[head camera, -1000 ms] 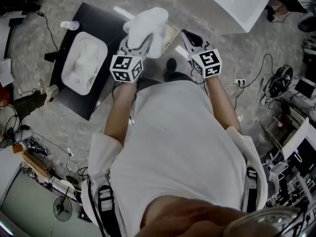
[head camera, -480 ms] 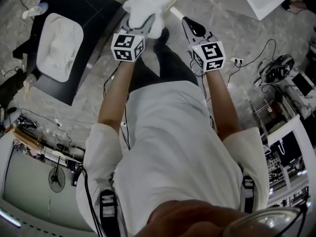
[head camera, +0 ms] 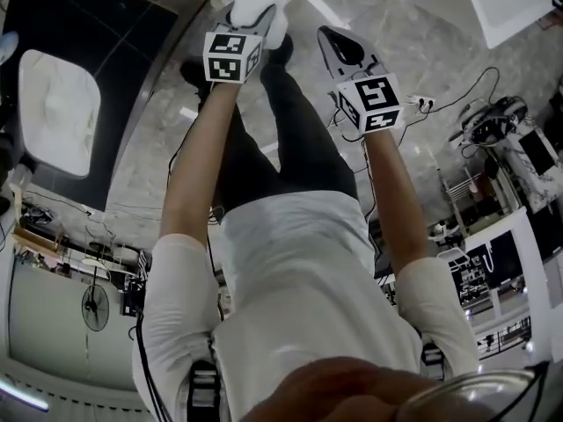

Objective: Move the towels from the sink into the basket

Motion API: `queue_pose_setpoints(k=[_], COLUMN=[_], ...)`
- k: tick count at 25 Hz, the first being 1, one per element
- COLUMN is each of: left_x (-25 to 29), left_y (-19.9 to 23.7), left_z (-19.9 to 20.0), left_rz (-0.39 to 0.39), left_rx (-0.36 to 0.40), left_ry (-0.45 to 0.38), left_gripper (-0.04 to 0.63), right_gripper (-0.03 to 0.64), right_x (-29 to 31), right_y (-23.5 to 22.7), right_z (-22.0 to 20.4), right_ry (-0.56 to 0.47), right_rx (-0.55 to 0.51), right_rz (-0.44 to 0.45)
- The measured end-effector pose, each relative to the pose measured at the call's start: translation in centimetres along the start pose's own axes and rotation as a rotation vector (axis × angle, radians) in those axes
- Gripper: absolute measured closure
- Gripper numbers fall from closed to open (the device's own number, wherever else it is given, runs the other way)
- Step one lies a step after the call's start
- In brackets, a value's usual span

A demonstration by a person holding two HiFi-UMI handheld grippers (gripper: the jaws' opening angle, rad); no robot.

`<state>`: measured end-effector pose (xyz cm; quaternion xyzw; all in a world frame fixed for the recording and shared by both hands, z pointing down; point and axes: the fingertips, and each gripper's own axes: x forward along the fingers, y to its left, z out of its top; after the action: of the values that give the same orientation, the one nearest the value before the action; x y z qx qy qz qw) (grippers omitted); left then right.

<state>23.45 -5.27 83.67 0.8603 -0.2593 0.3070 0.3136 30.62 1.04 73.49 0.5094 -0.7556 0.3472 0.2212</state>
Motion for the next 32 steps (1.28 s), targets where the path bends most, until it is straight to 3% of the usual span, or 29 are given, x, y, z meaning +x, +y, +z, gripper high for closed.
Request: queue_pose_setpoints(k=[4, 9, 13, 17, 24, 32], left_x=[6.1, 12.4, 14.0, 13.1, 9.7, 0.1], left_y=[2.9, 7.4, 10.5, 10.2, 8.5, 4.0], left_z=[-4.8, -11.9, -15.5, -17.4, -16.0, -8.5], left_rz=[-0.012, 0.043, 0.122, 0.098, 0.043, -0.004], left_rx=[-0.001, 0.004, 0.023, 0.028, 0.006, -0.002], left_ry=[0.080, 0.222, 0.256, 0.268, 0.262, 0.191], left_gripper=[0.390, 0.273, 0.227, 0.228, 0.229, 0.244], right_gripper=[0.620, 0.620, 0.620, 0.620, 0.620, 0.620], right_x=[4.3, 9.2, 12.2, 13.5, 13.4, 8.5], right_y=[-2.6, -3.8, -3.8, -2.7, -1.5, 3.7], right_z=[-3.3, -8.2, -10.7, -12.0, -9.5, -2.0], right_ry=[0.049, 0.118, 0.140, 0.152, 0.135, 0.086], right_rx=[-0.011, -0.013, -0.002, 0.007, 0.015, 0.028], right_rz=[-0.001, 0.013, 0.030, 0.046, 0.042, 0.062])
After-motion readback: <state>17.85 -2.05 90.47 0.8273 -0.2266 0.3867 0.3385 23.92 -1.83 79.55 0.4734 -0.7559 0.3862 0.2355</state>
